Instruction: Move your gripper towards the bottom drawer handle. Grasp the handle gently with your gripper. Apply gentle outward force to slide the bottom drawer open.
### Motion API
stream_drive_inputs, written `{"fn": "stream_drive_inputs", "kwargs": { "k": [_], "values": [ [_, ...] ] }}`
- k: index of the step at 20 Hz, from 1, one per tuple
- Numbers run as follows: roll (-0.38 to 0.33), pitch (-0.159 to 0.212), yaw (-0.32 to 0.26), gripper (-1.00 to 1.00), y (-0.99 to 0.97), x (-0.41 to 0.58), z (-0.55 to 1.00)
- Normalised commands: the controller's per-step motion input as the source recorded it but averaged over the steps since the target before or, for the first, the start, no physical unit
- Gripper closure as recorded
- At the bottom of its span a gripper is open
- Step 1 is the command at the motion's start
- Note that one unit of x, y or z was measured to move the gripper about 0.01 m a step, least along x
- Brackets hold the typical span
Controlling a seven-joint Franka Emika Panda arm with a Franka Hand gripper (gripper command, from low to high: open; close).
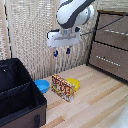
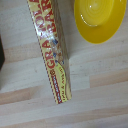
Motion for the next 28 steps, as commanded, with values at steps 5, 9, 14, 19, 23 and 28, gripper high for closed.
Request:
{"fn": "stream_drive_inputs", "kwargs": {
  "k": [5,9,14,19,23,28],
  "values": [
    [-0.281,0.003,0.189,-1.00,0.00,-0.167,0.00],
    [-0.354,0.000,0.185,-1.00,-0.12,-0.221,0.00],
    [-0.357,0.000,0.183,-1.00,-0.12,-0.209,0.00],
    [-0.374,-0.017,0.170,-1.00,-0.16,-0.134,-0.02],
    [-0.375,-0.045,0.167,-1.00,-0.16,-0.097,-0.04],
    [-0.372,-0.075,0.147,-1.00,-0.22,-0.045,-0.04]
  ]
}}
